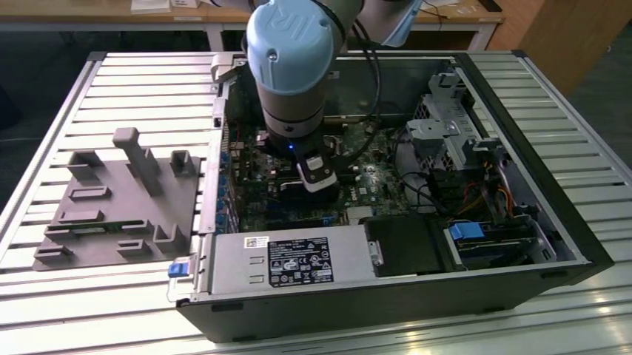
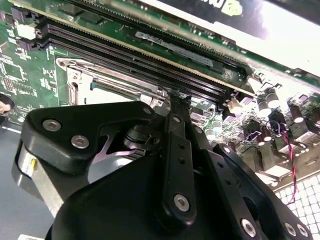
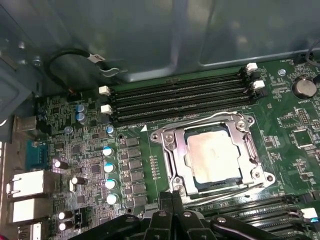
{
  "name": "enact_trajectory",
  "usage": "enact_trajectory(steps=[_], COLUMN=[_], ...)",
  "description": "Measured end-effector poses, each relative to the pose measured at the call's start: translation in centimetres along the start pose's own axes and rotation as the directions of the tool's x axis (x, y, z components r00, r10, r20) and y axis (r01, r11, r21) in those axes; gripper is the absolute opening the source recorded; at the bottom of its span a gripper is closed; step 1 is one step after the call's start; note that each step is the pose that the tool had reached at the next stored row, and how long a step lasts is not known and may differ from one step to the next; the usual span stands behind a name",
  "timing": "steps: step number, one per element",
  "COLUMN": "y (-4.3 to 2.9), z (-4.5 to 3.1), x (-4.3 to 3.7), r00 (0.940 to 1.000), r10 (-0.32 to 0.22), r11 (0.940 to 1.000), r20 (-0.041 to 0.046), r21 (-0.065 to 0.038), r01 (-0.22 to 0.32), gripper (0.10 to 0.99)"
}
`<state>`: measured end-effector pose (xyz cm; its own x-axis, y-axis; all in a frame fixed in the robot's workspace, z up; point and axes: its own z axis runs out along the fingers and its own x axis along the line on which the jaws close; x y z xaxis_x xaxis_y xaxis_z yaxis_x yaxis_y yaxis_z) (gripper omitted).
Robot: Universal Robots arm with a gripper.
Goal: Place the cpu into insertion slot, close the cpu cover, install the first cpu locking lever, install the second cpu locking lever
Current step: 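Install the second cpu locking lever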
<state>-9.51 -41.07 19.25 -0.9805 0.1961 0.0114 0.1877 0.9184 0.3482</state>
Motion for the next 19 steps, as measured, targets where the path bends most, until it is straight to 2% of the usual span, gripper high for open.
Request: enact_trajectory(steps=[4, 13, 19], y=[-0.12, -0.38, -0.39], z=[0.21, 0.67, 0.70], x=[0.14, 0.60, 0.65], r00=[1.0000, 1.0000, 1.0000], r10=[0.000, 0.000, 0.000], r11=[1.0000, 1.0000, 1.0000], r20=[0.0000, 0.0003, 0.0004], r21=[-0.004, -0.004, -0.005], r01=[0.000, 0.000, 0.000], gripper=[0.106, 0.106, 0.106])
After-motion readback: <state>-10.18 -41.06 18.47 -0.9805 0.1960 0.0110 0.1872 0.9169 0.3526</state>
